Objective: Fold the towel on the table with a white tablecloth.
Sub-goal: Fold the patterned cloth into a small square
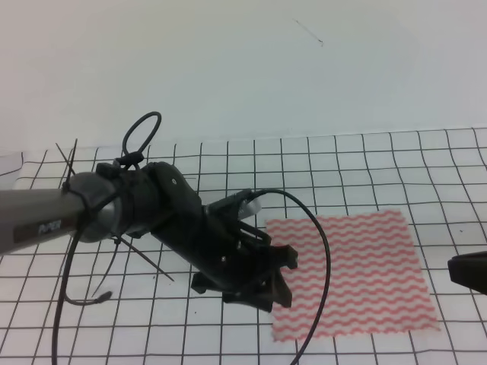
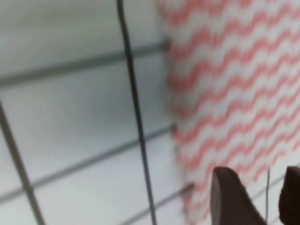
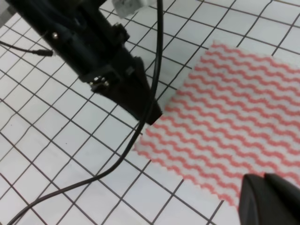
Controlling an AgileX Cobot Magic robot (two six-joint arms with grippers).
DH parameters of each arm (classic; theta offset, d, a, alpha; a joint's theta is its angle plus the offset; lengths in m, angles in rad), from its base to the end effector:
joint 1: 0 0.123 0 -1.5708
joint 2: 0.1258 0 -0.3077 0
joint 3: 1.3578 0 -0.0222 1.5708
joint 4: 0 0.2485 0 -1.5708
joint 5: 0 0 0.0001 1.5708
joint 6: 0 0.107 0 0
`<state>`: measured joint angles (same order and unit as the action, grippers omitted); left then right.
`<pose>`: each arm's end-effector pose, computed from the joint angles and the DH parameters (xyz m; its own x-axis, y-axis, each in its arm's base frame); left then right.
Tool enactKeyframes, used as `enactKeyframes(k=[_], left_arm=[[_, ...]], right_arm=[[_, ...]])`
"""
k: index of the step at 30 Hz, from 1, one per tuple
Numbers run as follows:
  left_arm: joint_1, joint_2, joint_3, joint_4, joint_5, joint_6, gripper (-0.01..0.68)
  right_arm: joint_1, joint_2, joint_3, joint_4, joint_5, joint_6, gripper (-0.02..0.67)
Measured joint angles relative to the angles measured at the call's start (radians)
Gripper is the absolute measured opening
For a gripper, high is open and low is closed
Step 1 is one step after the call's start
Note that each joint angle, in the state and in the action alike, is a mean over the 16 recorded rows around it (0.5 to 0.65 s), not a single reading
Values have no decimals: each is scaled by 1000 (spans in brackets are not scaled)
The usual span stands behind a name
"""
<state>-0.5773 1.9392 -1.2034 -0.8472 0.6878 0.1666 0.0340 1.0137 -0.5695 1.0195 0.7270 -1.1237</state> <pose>0.3040 -0.2588 0.1757 -0.9880 0.0931 -0.1229 0.1479 0.7975 -0.5850 0.1716 0.0665 0.2736 -0.5898 -0.2173 -0.7778 -0.5830 0.7810 0.2239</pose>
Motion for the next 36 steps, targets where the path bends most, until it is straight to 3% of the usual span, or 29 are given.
enactKeyframes(k=[6, 14, 36], left_arm=[[1, 4, -3, 68, 67, -67, 221], [-9, 14, -3, 120, 49, -133, 218], [-9, 46, -3, 48, 12, -89, 218]], right_arm=[[0, 0, 0, -1, 0, 0, -1], [0, 0, 0, -2, 0, 0, -1], [0, 0, 0, -3, 7, 0, -1]])
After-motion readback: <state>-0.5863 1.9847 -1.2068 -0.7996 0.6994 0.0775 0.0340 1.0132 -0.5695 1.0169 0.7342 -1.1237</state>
